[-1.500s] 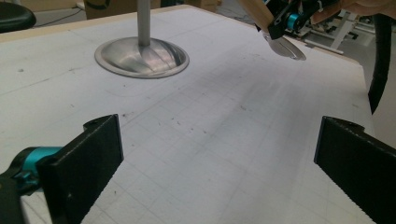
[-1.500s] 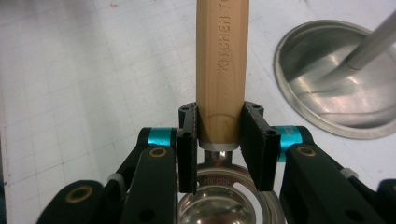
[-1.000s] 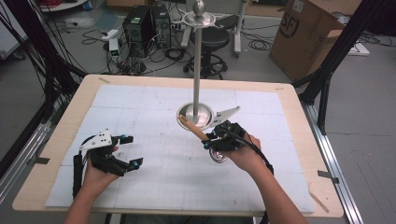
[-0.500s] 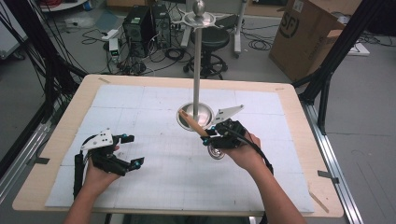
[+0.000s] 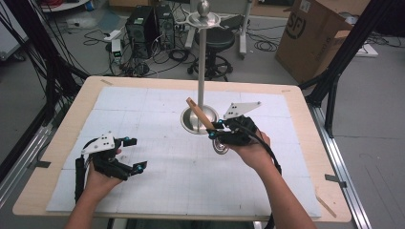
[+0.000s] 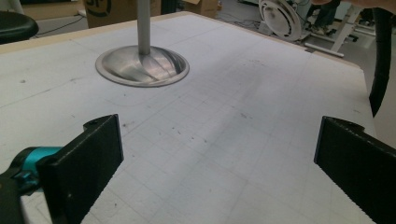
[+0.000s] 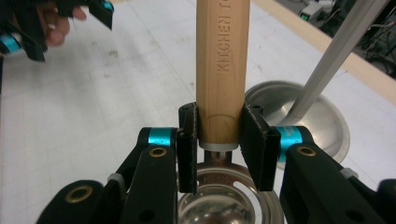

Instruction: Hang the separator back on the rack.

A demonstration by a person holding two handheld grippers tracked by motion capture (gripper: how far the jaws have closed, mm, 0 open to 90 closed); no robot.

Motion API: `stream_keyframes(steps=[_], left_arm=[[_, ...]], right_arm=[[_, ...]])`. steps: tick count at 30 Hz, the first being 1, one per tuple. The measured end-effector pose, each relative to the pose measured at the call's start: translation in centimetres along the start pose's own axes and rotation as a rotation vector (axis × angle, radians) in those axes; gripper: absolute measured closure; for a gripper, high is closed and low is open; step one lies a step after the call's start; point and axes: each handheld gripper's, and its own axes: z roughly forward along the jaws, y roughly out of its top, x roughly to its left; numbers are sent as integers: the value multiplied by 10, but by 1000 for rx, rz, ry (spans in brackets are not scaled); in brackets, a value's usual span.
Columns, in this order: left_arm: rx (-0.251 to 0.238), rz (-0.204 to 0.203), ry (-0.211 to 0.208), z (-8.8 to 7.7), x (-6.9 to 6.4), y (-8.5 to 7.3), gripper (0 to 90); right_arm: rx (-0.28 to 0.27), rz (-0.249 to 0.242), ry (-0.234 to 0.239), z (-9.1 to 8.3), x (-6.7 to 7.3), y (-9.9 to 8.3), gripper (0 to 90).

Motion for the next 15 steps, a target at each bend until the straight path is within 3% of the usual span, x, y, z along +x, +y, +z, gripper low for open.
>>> stream_keyframes(steps=[15], left_arm=[[0, -3, 1, -1, -1, 0, 18]], right_arm=[[-45, -31, -16, -17, -7, 11, 689]])
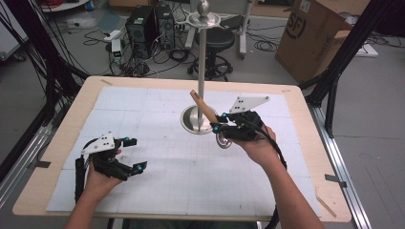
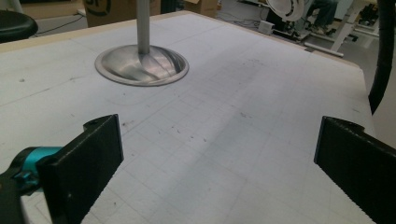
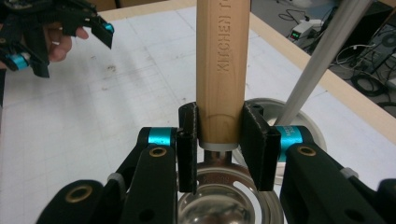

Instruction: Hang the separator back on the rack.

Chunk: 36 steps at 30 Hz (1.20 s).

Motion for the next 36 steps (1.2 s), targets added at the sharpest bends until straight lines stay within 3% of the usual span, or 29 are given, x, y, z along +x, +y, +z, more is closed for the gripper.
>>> stream_keyframes(steps=[10, 27, 36], left_arm=[[-3, -1, -2, 0, 0, 0, 18], [-8, 3, 2, -3, -1, 1, 18], [-8, 2, 2, -3, 0, 1, 18]], right_arm=[[-16, 13, -17, -9, -5, 1, 688], [-107, 48, -85, -32, -23, 11, 687], [-118, 53, -99, -45, -33, 19, 687]])
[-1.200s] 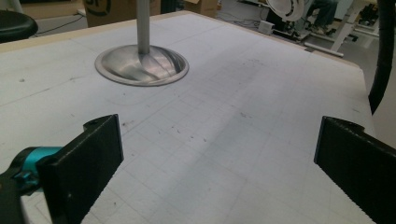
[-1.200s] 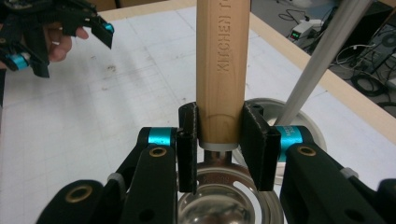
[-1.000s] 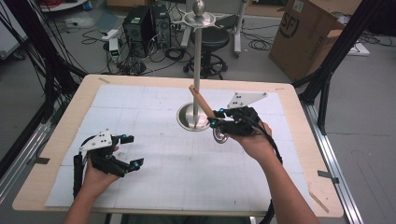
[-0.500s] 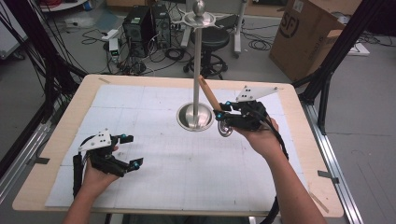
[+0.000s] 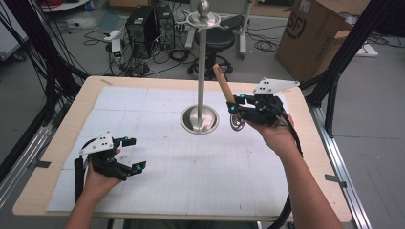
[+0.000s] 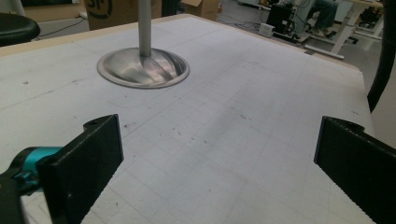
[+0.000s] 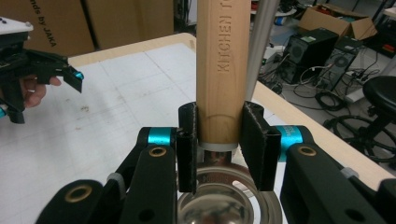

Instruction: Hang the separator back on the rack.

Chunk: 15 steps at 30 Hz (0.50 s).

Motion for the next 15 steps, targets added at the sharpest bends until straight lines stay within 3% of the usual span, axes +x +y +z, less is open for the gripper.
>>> stream_keyframes(steps=[15], left_arm=[[4, 2, -3, 0, -1, 0, 18]], right_arm=[[-31, 19, -4, -12, -14, 16, 687]])
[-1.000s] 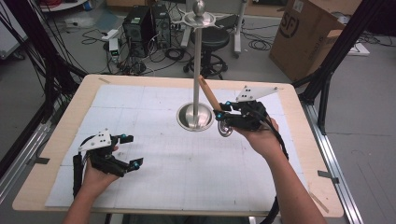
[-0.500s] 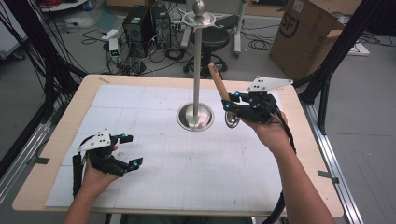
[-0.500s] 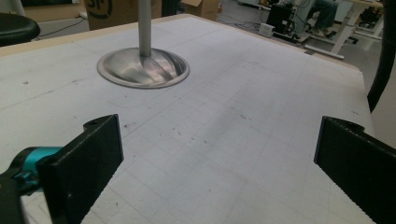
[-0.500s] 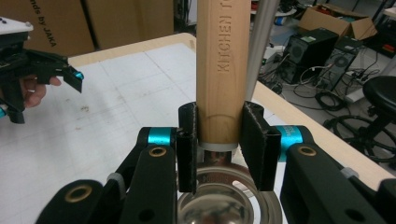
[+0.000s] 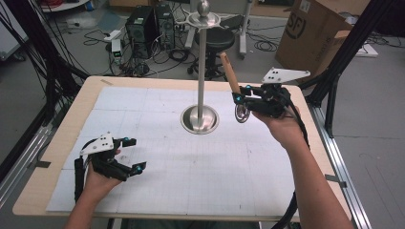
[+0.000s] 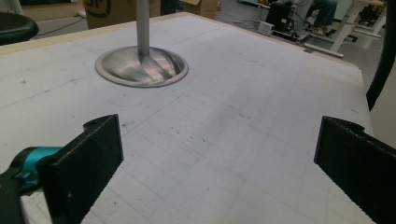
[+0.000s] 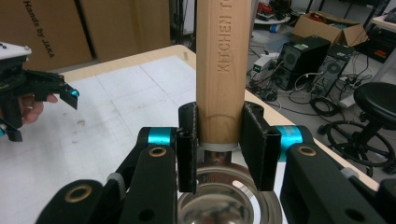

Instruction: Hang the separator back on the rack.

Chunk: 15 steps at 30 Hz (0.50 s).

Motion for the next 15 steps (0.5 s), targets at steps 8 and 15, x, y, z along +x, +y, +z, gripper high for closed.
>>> stream_keyframes(steps=[8, 15], left_arm=[[2, -1, 0, 1, 1, 0, 18], [6, -1, -2, 0, 0, 0, 18]], right_arm=[[-26, -1, 4, -2, -2, 12, 688], [-36, 2, -20, -3, -6, 20, 688]])
